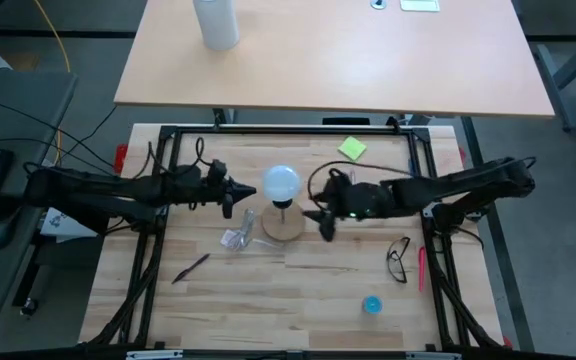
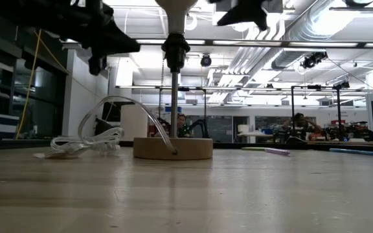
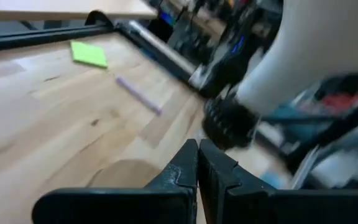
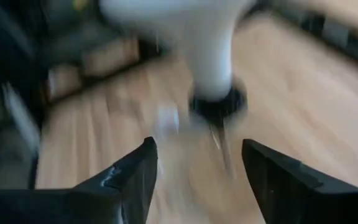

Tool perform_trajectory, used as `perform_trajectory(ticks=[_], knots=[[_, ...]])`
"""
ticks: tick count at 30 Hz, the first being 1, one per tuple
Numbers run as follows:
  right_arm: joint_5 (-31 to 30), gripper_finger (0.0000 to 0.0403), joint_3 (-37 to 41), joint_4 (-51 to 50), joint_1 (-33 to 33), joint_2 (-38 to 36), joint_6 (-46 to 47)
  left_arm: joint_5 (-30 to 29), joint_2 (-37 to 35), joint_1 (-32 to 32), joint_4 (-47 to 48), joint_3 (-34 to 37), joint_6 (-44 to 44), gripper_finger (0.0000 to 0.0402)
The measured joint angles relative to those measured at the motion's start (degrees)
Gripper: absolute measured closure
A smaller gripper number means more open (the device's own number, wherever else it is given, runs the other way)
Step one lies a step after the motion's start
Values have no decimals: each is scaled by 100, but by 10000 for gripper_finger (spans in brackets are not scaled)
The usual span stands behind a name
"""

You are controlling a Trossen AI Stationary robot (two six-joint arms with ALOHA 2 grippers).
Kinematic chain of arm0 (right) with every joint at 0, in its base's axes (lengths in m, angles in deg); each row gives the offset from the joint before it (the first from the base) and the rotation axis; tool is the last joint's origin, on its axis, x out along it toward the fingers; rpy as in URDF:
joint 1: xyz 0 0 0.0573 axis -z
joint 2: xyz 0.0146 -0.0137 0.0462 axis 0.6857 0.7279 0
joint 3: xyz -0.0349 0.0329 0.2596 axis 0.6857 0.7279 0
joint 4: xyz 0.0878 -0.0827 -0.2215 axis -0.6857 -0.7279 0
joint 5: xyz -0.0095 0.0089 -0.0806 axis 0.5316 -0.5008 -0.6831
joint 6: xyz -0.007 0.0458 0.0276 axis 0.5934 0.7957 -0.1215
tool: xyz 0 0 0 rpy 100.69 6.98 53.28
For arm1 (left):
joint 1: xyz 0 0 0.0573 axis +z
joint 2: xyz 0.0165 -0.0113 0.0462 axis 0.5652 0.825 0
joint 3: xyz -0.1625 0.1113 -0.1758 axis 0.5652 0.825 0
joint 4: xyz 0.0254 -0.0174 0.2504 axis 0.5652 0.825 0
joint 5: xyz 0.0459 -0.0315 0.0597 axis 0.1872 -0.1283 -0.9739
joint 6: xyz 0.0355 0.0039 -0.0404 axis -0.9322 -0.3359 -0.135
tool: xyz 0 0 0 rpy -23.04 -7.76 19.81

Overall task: Screw lightbulb
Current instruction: Remove the lightbulb from the lamp

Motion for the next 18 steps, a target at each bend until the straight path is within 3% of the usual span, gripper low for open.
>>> perform_trajectory(ticks=[3,6,18], knots=[[-544,171,572,1938,90,217,-185,-15,231,-33,-722,195,417,402],[-782,171,825,2795,146,553,-546,-213,450,-87,-880,201,455,402],[-778,171,302,3233,258,1269,-1701,-357,1636,-87,-2238,201,786,401]])
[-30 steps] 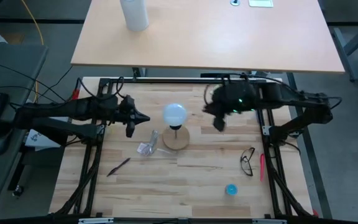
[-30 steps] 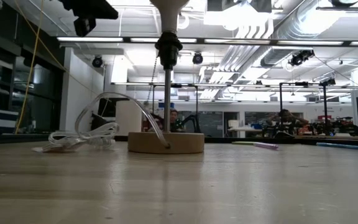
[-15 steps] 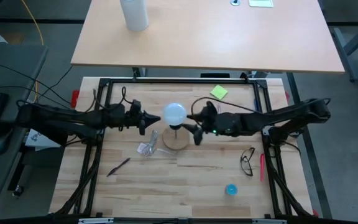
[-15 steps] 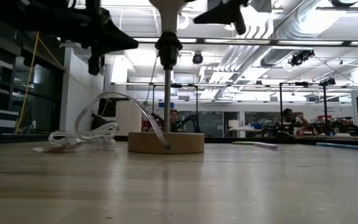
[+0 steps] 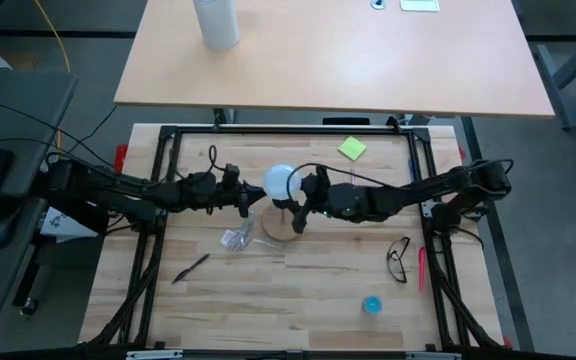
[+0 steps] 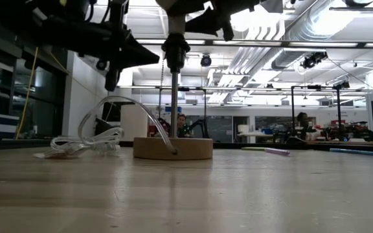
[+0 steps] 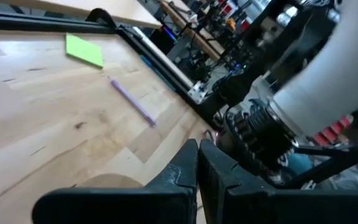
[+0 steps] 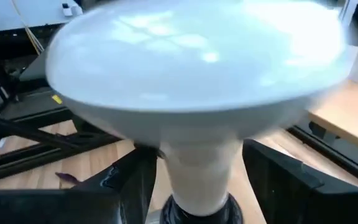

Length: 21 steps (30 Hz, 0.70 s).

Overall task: Screw lightbulb
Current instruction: Remove the lightbulb from the lamp

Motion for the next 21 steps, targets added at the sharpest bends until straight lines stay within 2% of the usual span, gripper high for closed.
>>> perform_trajectory(ticks=[6,13,17,21], knots=[[49,180,-50,-4,43,10,5,55,376,-2,-518,-13,183,402],[20,251,-37,439,43,23,-224,92,416,-2,-590,-13,219,402],[12,251,-37,800,43,10,-388,92,416,0,-588,-13,219,402],[7,232,-37,611,43,10,-331,92,416,-1,-590,-13,219,402]])
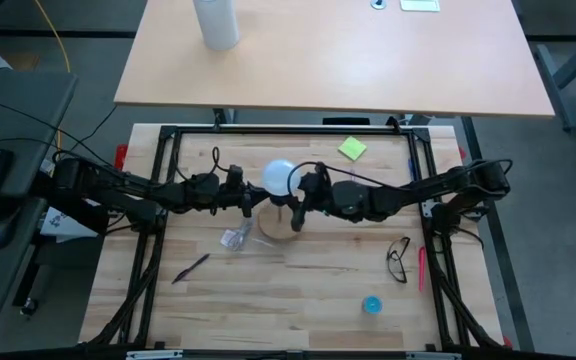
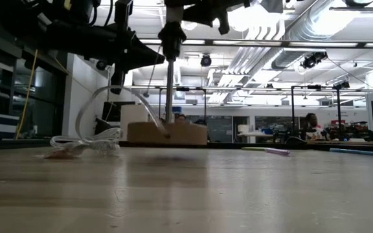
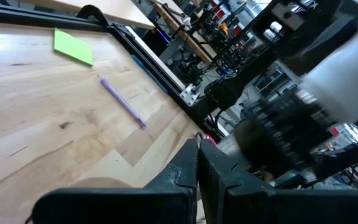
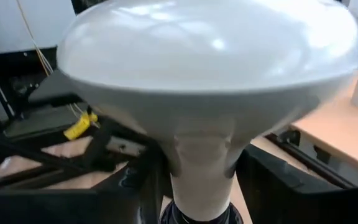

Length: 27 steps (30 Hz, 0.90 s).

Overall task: Screw lightbulb
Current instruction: Remove the lightbulb from the lamp

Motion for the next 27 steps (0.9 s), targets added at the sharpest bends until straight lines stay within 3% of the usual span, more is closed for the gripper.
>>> perform_trajectory(ticks=[10,18,27], knots=[[39,224,-8,-681,0,-20,387,22,-372,279,37,-2,-255,402],[279,193,-15,-957,-1,-111,900,44,-927,663,357,-2,-457,402],[414,179,-13,-2611,-13,-767,851,44,-1593,1002,1158,-2,-693,402]])
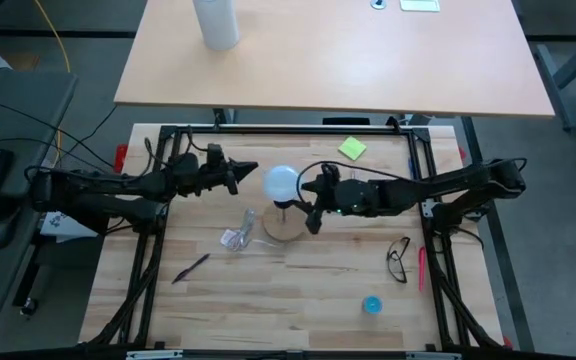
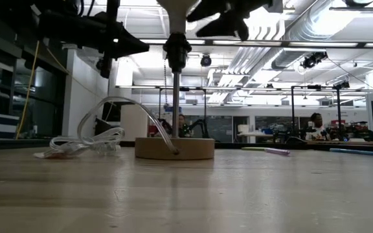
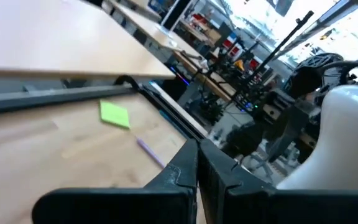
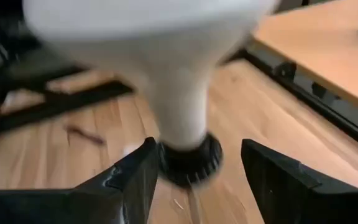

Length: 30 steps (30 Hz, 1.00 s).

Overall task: Screw lightbulb
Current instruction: Remove the lightbulb from the lamp

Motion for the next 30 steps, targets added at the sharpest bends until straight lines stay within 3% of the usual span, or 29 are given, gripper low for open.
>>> perform_trajectory(ticks=[7,9,13,16,19,23,30], knots=[[-177,197,7,-1830,-17,-1054,271,-4,-801,527,733,0,-621,402],[-383,235,9,-1997,-9,-1407,488,9,-1073,645,868,0,-658,402],[-454,373,9,-1332,120,-1861,563,416,-1519,575,1050,-174,-623,401],[49,391,9,-339,286,-1866,432,718,-1605,71,1830,-794,-779,401],[869,400,-99,265,464,-1646,307,663,-1443,-671,2943,-1639,-1100,402],[1508,402,-737,-294,659,-1185,-58,391,-1049,-1595,3892,-2516,-1355,402],[1553,402,-1818,-1876,1013,-592,-877,-293,-249,-2592,3935,-2601,-1069,402]])
